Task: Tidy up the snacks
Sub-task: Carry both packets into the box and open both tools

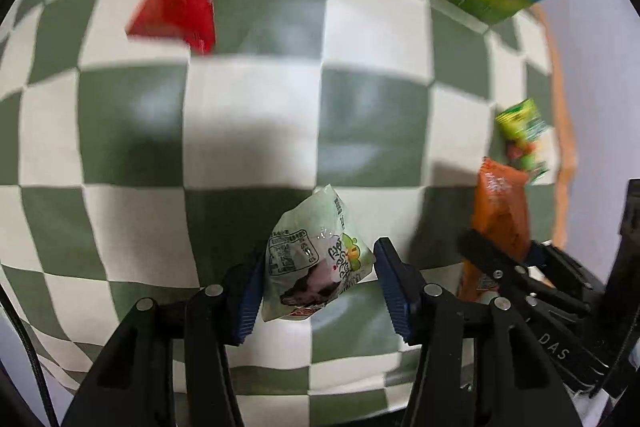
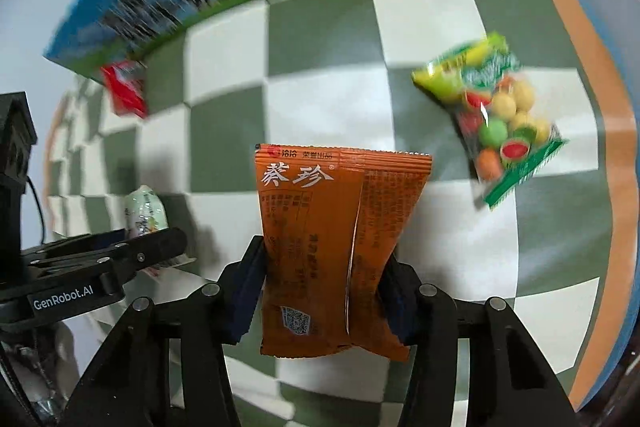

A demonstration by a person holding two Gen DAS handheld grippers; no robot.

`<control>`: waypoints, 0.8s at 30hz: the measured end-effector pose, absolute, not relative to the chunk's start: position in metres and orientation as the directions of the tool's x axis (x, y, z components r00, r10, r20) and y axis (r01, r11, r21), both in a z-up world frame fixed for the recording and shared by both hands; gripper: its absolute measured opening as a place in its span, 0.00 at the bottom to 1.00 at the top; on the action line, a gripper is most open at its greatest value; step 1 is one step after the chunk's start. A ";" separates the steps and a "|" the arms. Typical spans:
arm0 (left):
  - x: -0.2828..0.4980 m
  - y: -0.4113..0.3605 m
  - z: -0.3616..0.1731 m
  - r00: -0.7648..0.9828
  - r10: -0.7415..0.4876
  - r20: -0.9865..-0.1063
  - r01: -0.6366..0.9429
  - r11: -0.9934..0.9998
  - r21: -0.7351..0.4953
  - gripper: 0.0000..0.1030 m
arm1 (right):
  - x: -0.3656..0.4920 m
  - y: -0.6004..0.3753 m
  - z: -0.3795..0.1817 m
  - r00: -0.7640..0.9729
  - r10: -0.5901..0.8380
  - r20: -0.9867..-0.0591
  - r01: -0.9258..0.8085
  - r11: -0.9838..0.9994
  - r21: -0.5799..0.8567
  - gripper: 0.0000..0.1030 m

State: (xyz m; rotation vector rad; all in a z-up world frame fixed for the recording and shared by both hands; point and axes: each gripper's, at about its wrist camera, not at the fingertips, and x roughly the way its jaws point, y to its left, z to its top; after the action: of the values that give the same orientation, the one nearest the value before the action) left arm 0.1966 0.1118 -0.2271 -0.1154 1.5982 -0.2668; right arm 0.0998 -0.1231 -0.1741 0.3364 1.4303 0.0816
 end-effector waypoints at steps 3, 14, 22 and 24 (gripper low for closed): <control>0.207 0.111 -0.188 0.010 -0.292 -0.956 0.103 0.952 -0.290 0.49 | 0.111 -0.130 -0.148 0.199 0.293 -0.935 0.130 0.938 0.322 0.53; 0.306 0.123 -0.076 0.203 -0.387 -0.899 0.183 0.917 -0.353 0.49 | 0.232 -0.082 -0.046 0.410 0.367 -0.835 0.021 0.912 0.411 0.53; 0.404 0.123 -0.128 0.064 -0.358 -0.932 0.070 0.933 -0.353 0.49 | 0.323 -0.076 -0.053 0.419 0.303 -0.856 0.021 0.939 0.343 0.53; 0.416 0.122 -0.141 0.042 -0.350 -0.936 0.052 0.936 -0.348 0.49 | 0.339 -0.077 -0.064 0.402 0.284 -0.871 0.030 0.946 0.322 0.53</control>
State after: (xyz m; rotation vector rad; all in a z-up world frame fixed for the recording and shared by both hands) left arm 0.4162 0.1216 -0.1410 -0.2440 1.5021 -0.3119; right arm 0.3386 -0.0770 -0.0639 0.3081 1.1511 0.1635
